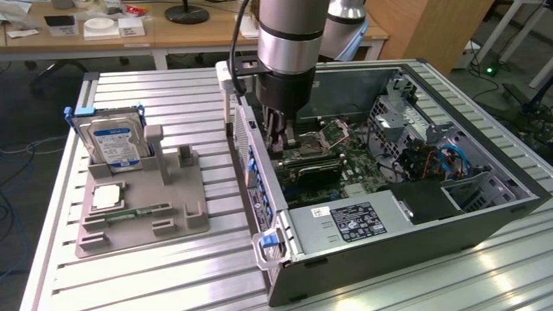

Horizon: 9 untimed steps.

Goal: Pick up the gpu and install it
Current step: 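Press down on the gpu until it lock into place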

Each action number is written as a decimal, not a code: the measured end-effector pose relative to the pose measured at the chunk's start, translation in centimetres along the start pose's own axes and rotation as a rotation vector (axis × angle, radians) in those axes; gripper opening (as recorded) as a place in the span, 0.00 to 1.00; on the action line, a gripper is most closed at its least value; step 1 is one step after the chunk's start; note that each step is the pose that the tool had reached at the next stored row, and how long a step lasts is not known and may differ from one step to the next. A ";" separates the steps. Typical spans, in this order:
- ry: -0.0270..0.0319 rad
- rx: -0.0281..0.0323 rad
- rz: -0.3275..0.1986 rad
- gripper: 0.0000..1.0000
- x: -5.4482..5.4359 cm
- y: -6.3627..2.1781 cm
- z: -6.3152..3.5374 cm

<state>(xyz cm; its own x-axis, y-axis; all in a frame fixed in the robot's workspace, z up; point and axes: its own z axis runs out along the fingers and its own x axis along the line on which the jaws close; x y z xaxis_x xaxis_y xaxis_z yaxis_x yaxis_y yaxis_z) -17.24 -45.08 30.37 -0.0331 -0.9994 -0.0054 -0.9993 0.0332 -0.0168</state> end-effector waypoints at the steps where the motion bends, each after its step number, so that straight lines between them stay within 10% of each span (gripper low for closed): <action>1: 0.0001 0.0000 0.000 0.11 0.0 -0.17 0.00; 9: -0.0007 0.0000 0.000 0.11 -0.1 -1.66 0.28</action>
<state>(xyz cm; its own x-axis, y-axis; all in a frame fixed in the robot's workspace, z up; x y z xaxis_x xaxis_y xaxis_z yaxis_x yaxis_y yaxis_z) -15.58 -45.08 30.12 -0.0331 -0.9994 -0.0062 -0.9993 0.0332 -0.0168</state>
